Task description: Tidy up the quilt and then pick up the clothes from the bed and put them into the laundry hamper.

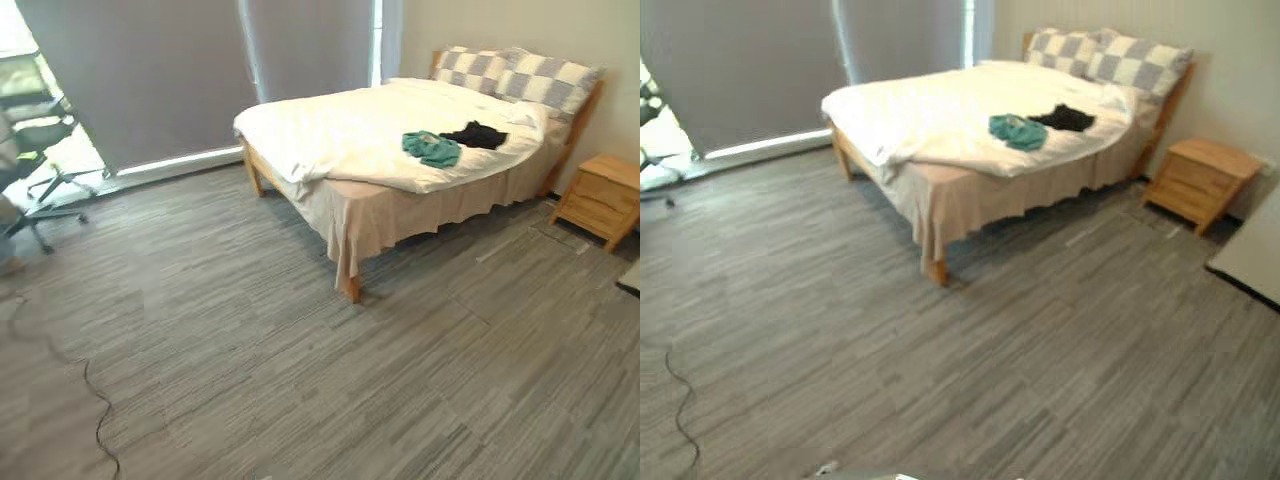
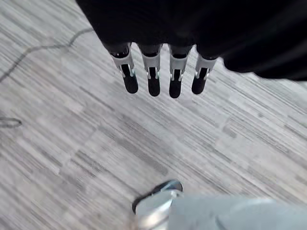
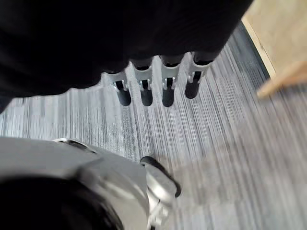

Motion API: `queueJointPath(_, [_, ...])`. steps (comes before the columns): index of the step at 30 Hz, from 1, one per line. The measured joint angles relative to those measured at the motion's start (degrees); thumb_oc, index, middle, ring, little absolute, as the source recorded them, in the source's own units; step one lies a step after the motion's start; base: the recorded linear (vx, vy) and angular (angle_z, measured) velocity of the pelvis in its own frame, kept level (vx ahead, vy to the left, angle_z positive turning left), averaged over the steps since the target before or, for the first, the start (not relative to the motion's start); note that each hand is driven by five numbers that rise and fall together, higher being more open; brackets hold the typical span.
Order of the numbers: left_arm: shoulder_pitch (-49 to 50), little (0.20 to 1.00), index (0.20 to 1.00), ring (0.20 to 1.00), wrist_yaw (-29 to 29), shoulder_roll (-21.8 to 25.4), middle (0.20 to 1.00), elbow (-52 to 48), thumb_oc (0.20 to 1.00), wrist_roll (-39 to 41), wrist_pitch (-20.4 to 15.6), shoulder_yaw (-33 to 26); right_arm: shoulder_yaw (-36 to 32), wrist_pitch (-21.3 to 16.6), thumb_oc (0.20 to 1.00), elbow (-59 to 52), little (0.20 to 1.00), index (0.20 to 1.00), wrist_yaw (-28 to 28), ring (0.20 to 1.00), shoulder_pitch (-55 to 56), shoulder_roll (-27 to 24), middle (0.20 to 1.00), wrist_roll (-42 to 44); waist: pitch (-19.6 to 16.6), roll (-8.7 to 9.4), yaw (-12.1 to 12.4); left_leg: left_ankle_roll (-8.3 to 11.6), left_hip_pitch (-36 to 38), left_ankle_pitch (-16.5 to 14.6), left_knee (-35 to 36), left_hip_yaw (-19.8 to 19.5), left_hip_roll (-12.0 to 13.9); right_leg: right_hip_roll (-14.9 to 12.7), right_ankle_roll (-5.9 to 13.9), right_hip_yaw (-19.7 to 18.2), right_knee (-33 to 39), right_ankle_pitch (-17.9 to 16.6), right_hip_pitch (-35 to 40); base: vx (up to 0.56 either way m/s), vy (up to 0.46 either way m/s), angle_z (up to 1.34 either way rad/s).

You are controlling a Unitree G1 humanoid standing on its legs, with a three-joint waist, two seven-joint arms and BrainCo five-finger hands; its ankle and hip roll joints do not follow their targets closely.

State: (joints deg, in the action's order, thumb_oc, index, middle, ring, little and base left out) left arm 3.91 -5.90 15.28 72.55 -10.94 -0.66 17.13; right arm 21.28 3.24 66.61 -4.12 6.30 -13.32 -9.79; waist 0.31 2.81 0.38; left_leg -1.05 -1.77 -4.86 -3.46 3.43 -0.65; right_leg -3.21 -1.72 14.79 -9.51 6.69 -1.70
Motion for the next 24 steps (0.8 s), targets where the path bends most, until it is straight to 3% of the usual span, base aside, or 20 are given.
queueJointPath(2, [-0.62, 1.000, 1.000, 1.000, -0.19, 0.20, 1.000, -0.09, 1.000, -1.61, -0.38, 1.46, -0.14, -0.69, 1.000, -0.24, 1.000, 1.000, -0.75, 1.000, -2.72, -1.28, 1.000, -1.18, 0.36, -0.41, 0.22, 0.12, 1.02, 1.57, 1.48, 0.79, 1.56, 0.47, 0.22, 0.70, 0.84, -0.29, 0.04, 0.04, 0.045, 0.25])
queueJointPath(3, [-0.68, 1.000, 1.000, 1.000, -0.16, -0.33, 1.000, -0.44, 1.000, -1.63, -0.65, 1.95, -0.57, -1.00, 1.000, -0.37, 1.000, 1.000, -1.05, 1.000, -5.33, -2.80, 1.000, -1.44, 1.32, -1.66, 0.93, 1.26, 2.07, 5.60, 3.59, 2.26, 2.75, 1.04, 0.78, 0.67, 1.41, -0.61, 0.14, 0.06, 0.088, 0.03])
queueJointPath(6, [-0.60, 1.000, 1.000, 1.000, -0.28, 0.88, 1.000, 0.00, 1.000, -1.67, -0.98, 2.05, -0.66, -1.31, 1.000, -1.02, 1.000, 1.000, -0.95, 1.000, -7.92, -2.92, 1.000, -1.40, 4.81, -1.98, 1.90, 1.09, 2.92, 5.91, 4.41, 2.65, 2.24, 0.82, 2.41, 0.74, 4.22, -1.70, 1.93, 0.01, 0.043, -0.03])
queueJointPath(7, [-0.61, 1.000, 1.000, 1.000, -0.30, 1.47, 1.000, 0.05, 1.000, -1.67, -0.99, 1.70, -0.70, -1.63, 1.000, -1.42, 1.000, 1.000, -0.88, 1.000, -8.06, -2.79, 1.000, -1.35, 5.84, -0.97, 1.95, 0.94, 2.87, 5.81, 4.50, 2.67, 2.01, 0.62, 3.13, 0.83, 3.88, -2.17, 1.75, 0.00, 0.083, 0.00])
queueJointPath(9, [-1.59, 1.000, 1.000, 1.000, -0.36, 2.95, 1.000, 0.36, 1.000, -1.63, -0.98, -0.68, -1.04, -1.84, 1.000, -2.59, 1.000, 1.000, -0.82, 1.000, -8.68, -2.48, 1.000, -1.28, 9.38, -0.24, 2.19, 0.00, 2.93, 6.06, 5.47, 3.45, 1.87, -0.21, 4.16, 2.12, -0.78, -3.51, -1.00, 0.02, 0.080, -0.18])
queueJointPath(10, [-2.01, 1.000, 1.000, 1.000, -0.40, 3.20, 1.000, 0.50, 1.000, -1.59, -0.55, -1.94, -2.66, -1.84, 1.000, -2.79, 1.000, 1.000, -1.01, 1.000, -9.76, -2.47, 1.000, -0.99, 11.38, -1.61, 2.03, -0.05, 3.40, 7.71, 7.18, 4.49, 3.23, -1.40, 6.62, 4.14, -8.90, -3.40, -5.38, 0.15, 0.035, -0.26])
queueJointPath(11, [-2.40, 1.000, 1.000, 1.000, -0.39, 3.23, 1.000, 0.56, 1.000, -1.59, -0.23, -2.00, -4.39, -1.90, 1.000, -2.94, 1.000, 1.000, -1.29, 1.000, -9.84, -2.83, 1.000, -0.41, 12.15, -2.20, 1.08, -1.22, 3.86, 6.92, 7.76, 4.28, 3.59, -2.20, 8.39, 5.25, -12.83, -3.24, -7.57, 0.28, 0.031, -0.20])
queueJointPath(12, [-3.38, 1.000, 1.000, 1.000, -0.48, 3.31, 1.000, 0.59, 1.000, -1.62, 0.17, -2.07, -5.79, -2.14, 1.000, -3.58, 1.000, 1.000, -1.37, 1.000, -10.22, -3.93, 1.000, -0.10, 13.31, -2.53, 0.06, -1.05, 5.13, 5.72, 7.99, 4.31, 3.69, -4.55, 9.83, 6.61, -17.94, -3.15, -10.28, 0.25, 0.023, -0.04])
queueJointPath(14, [-3.74, 1.000, 1.000, 1.000, -0.49, 3.60, 1.000, 0.63, 1.000, -1.65, 0.17, -2.34, -6.34, -2.07, 1.000, -2.84, 1.000, 1.000, -1.39, 1.000, -10.55, -4.23, 1.000, 0.33, 13.71, -2.87, -0.26, -0.90, 6.73, 4.50, 8.10, 4.73, 3.47, -7.10, 10.76, 7.18, -17.79, -3.74, -11.08, 0.57, -0.074, -0.12])
queueJointPath(16, [-4.74, 1.000, 1.000, 1.000, -0.34, 3.68, 1.000, 0.42, 1.000, -2.00, 0.14, -1.74, -7.37, -3.17, 1.000, -2.59, 1.000, 1.000, -1.84, 1.000, -7.90, -4.21, 1.000, 1.48, 13.33, -0.49, -2.98, 1.10, 9.29, 1.37, 8.35, 4.12, 2.12, -12.18, 11.96, 8.39, -5.98, -4.53, -12.66, 0.77, -0.195, 0.06])
queueJointPath(17, [-4.72, 1.000, 1.000, 1.000, -0.35, 3.74, 1.000, 0.44, 1.000, -2.82, -0.23, -1.89, -7.35, -2.88, 1.000, -2.66, 1.000, 1.000, -1.73, 1.000, -7.37, -3.89, 1.000, 1.49, 12.97, -0.17, -2.81, 1.58, 9.09, 0.88, 8.40, 3.95, 2.07, -12.43, 11.91, 8.89, 0.99, -5.07, -12.89, 0.35, -0.123, 0.21])
queueJointPath(18, [-6.33, 1.000, 1.000, 1.000, -0.27, 3.66, 1.000, 0.61, 1.000, -3.46, -0.60, -1.69, -7.44, -2.76, 1.000, -1.36, 1.000, 1.000, -1.46, 1.000, -6.26, -3.28, 1.000, 2.04, 12.89, 0.50, -3.75, 2.31, 9.97, -0.15, 8.32, 3.90, 2.19, -13.27, 13.24, 8.54, 8.61, -7.61, -13.80, 0.34, -0.101, 0.15])
queueJointPath(19, [-6.00, 1.000, 1.000, 1.000, -0.16, 3.61, 1.000, 0.62, 1.000, -3.84, -0.83, -1.71, -7.32, -2.33, 1.000, -0.15, 1.000, 1.000, -0.78, 1.000, -5.18, -2.75, 1.000, 2.73, 12.76, 0.84, -4.80, 2.83, 11.72, -0.15, 8.11, 4.10, 2.90, -13.36, 12.46, 8.99, 13.88, -10.10, -14.15, 0.37, -0.097, 0.02])
queueJointPath(20, [-5.77, 1.000, 1.000, 1.000, -0.13, 3.64, 1.000, 0.64, 1.000, -3.86, -1.10, -1.70, -7.31, -2.16, 1.000, -0.17, 1.000, 1.000, -0.73, 1.000, -4.47, -2.59, 1.000, 3.16, 12.65, 0.96, -5.07, 3.10, 13.28, -0.33, 8.10, 4.37, 3.64, -12.99, 11.68, 9.69, 13.58, -10.71, -14.26, 0.58, -0.140, 0.02])
queueJointPath(21, [-5.95, 1.000, 1.000, 1.000, -0.14, 3.43, 1.000, 1.13, 1.000, -3.97, -1.46, -0.89, -7.23, -2.39, 1.000, 0.23, 1.000, 1.000, -0.63, 1.000, -2.25, -2.70, 1.000, 3.18, 11.54, -0.18, -6.61, 5.14, 15.91, -3.97, 8.36, 3.96, 6.34, -11.70, 11.35, 9.65, 11.53, -10.86, -14.29, 0.65, -0.172, -0.15])
queueJointPath(22, [-5.81, 1.000, 1.000, 1.000, -0.04, 2.35, 1.000, 2.26, 1.000, -4.10, -1.44, -0.12, -7.22, -2.60, 1.000, 1.54, 1.000, 1.000, -0.43, 1.000, -1.73, -3.44, 1.000, 3.16, 10.57, -2.62, -7.47, 6.88, 19.63, -7.75, 8.29, 4.36, 10.27, -8.08, 7.92, 9.73, 6.50, -14.26, -14.22, 0.59, -0.217, -0.19])
queueJointPath(23, [-4.83, 1.000, 1.000, 1.000, 0.17, 1.56, 1.000, 2.68, 1.000, -4.02, -1.80, -0.15, -7.23, -2.09, 1.000, 3.23, 1.000, 1.000, -0.22, 1.000, -2.52, -3.76, 1.000, 3.04, 9.68, -4.89, -7.88, 9.27, 19.41, -6.58, 3.96, 3.74, 13.51, -5.27, 7.37, 10.01, 3.58, -14.65, -13.68, 0.51, -0.277, -0.31])
queueJointPath(24, [-5.02, 1.000, 1.000, 1.000, 0.18, 1.68, 1.000, 2.77, 1.000, -3.88, -1.85, -0.36, -7.17, -2.13, 1.000, 3.80, 1.000, 1.000, -0.06, 1.000, -2.89, -3.42, 1.000, 3.03, 9.60, -4.23, -7.86, 10.11, 17.43, -6.16, -2.38, 3.41, 14.37, -4.07, 6.21, 9.34, 4.57, -15.26, -12.33, 0.34, -0.281, -0.45])
